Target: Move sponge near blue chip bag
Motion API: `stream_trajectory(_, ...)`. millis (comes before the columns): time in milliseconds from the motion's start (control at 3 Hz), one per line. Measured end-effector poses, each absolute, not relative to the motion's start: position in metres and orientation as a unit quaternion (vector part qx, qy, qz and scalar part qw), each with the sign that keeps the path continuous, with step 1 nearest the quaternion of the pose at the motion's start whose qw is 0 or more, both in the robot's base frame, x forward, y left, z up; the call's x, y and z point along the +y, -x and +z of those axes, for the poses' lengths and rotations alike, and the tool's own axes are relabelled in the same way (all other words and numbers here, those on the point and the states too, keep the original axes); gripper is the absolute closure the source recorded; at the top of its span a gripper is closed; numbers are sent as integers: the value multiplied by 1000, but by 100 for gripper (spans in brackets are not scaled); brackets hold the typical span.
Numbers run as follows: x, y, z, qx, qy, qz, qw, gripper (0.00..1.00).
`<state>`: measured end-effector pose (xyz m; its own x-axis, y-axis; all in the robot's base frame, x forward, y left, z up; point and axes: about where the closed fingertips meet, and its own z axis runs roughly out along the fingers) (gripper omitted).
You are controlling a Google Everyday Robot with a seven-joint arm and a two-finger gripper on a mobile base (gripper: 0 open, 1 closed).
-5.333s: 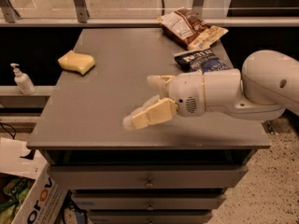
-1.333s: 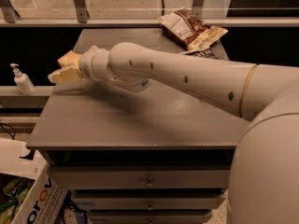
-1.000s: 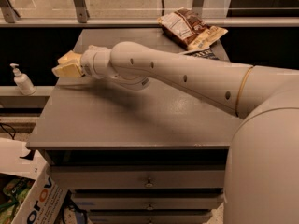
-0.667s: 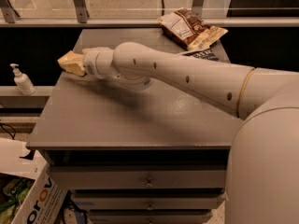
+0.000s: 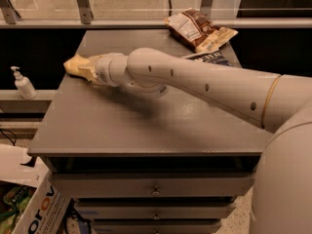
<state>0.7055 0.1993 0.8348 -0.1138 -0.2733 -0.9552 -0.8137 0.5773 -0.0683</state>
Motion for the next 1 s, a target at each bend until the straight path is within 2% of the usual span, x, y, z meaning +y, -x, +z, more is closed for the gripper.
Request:
stream_trajectory(333, 197, -704, 835, 704, 387, 247, 542, 100)
stream_trajectory(1000, 190, -689, 861, 682, 402, 249, 558, 100)
